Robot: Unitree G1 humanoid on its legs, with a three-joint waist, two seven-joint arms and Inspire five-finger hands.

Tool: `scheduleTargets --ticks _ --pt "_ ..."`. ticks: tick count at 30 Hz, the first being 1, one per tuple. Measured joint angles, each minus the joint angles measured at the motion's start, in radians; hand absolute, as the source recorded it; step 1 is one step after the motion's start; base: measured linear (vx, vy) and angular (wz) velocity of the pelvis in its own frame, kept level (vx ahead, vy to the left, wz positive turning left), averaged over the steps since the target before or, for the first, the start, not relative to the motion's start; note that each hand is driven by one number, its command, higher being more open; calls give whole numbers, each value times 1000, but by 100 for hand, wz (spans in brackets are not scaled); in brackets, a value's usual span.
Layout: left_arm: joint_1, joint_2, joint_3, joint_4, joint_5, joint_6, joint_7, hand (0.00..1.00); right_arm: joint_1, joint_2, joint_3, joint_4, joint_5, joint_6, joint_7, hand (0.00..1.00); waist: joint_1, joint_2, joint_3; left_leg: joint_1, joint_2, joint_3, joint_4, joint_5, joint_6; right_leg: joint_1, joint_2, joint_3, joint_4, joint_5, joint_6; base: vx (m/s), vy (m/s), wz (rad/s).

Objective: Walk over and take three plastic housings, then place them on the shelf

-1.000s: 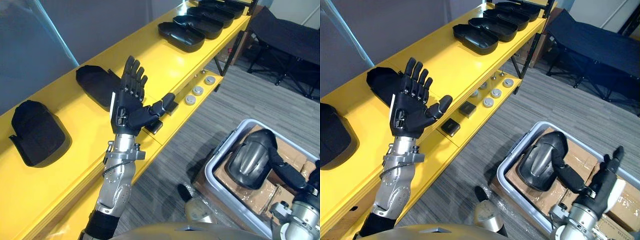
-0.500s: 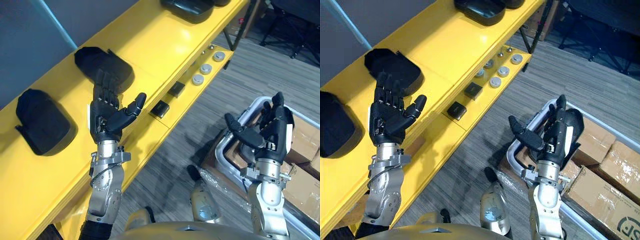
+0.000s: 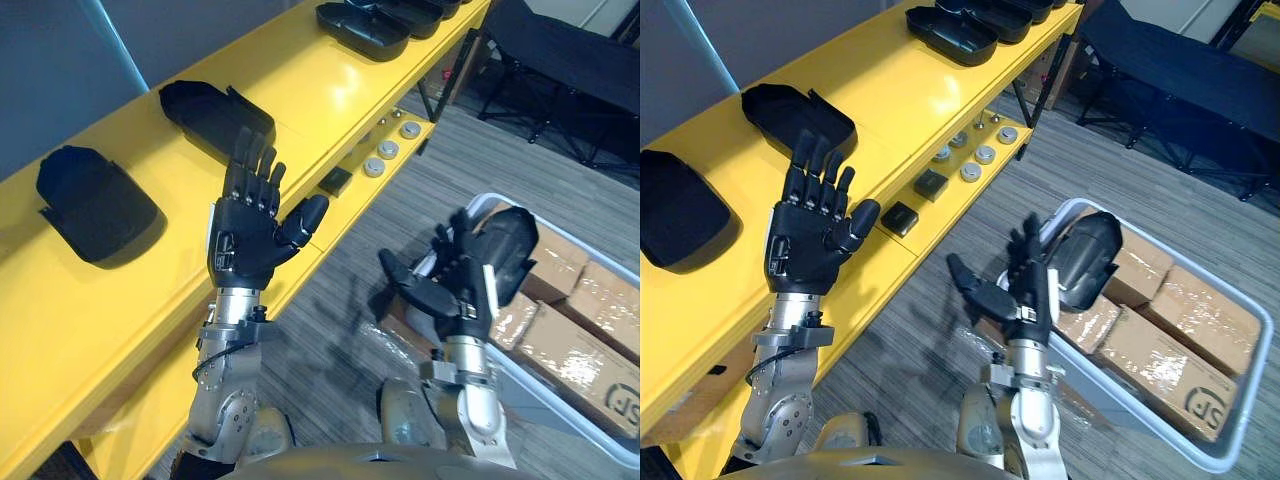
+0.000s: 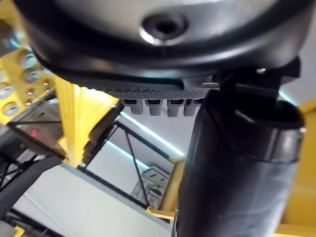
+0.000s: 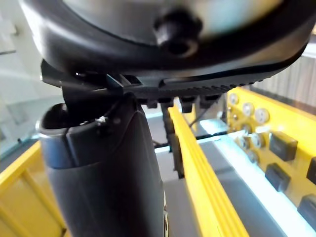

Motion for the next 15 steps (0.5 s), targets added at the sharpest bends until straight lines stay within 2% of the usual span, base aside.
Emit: scheduleTargets --ticks 1,2,3,4,5,7,8,9,10,12,13,14,15 --pt "16 3 -1 19 -28 13 -24 100 -36 0 4 48 0 0 -23 100 3 -15 -10 -2 14 5 -18 25 -27 36 -43 -15 -30 -1 -5 -79 -371 -24" --pt "16 7 -3 35 -40 19 -35 100 -50 0 2 70 0 0 -38 100 6 -25 -16 -4 28 5 -18 35 -43 54 -39 -18 -67 -17 16 -89 -405 -43" --pt "16 12 -15 73 -59 34 -47 100 -66 -12 -6 106 0 4 -68 100 18 -1 -25 -5 60 0 -41 54 -72 60 6 -40 -105 -35 36 -83 -382 -53" --pt "16 9 -31 99 -69 45 -48 100 -67 -31 -16 125 1 10 -85 100 21 28 -37 0 90 0 -74 75 -85 60 43 -41 -134 -39 43 -95 -416 -64" --pt "16 9 -63 105 -97 58 -49 100 -63 -52 -27 141 1 12 -97 100 15 38 -44 13 110 9 -111 107 -95 66 62 -59 -173 -64 82 -63 -312 -54" --pt "15 4 -92 105 -136 58 -50 100 -57 -80 -58 155 0 30 -111 100 4 42 -43 25 138 40 -121 126 -104 67 78 -101 -209 -106 121 -80 -305 -58" --pt "14 -14 -102 112 -157 58 -45 100 -60 -102 -81 168 -1 45 -116 100 -20 58 -37 20 154 37 -112 143 -78 66 102 -111 -217 -109 112 -130 -321 -40" --pt "16 -25 -110 115 -180 58 -44 100 -54 -114 -97 179 -2 53 -122 100 -41 60 -35 13 154 30 -102 166 -45 66 106 -111 -213 -110 106 -120 -231 -15" --pt "16 -34 -117 119 -191 58 -45 100 -41 -120 -110 180 -2 61 -125 100 -47 60 -35 11 153 29 -91 181 -22 67 106 -110 -210 -111 100 -129 -169 -7" --pt "14 -34 -139 151 -207 54 -57 100 12 -126 -161 179 -36 70 -129 100 -67 59 -32 -2 152 34 -40 233 58 73 106 -103 -218 -117 74 -169 -129 -11" --pt "14 -32 -142 161 -207 54 -60 100 20 -126 -172 179 -43 74 -129 100 -68 59 -30 2 150 36 -40 236 64 73 110 -93 -227 -118 69 -177 -30 -52" --pt "14 -43 -151 179 -207 53 -66 100 16 -145 -193 178 -41 84 -129 100 -63 85 -31 30 117 11 -79 203 45 69 116 -54 -272 -98 56 -109 59 -68" --pt "14 -44 -159 178 -204 50 -66 100 11 -155 -198 177 -40 85 -129 100 -63 92 -32 38 90 -8 -101 182 37 63 118 -48 -288 -85 50 -81 119 -81"
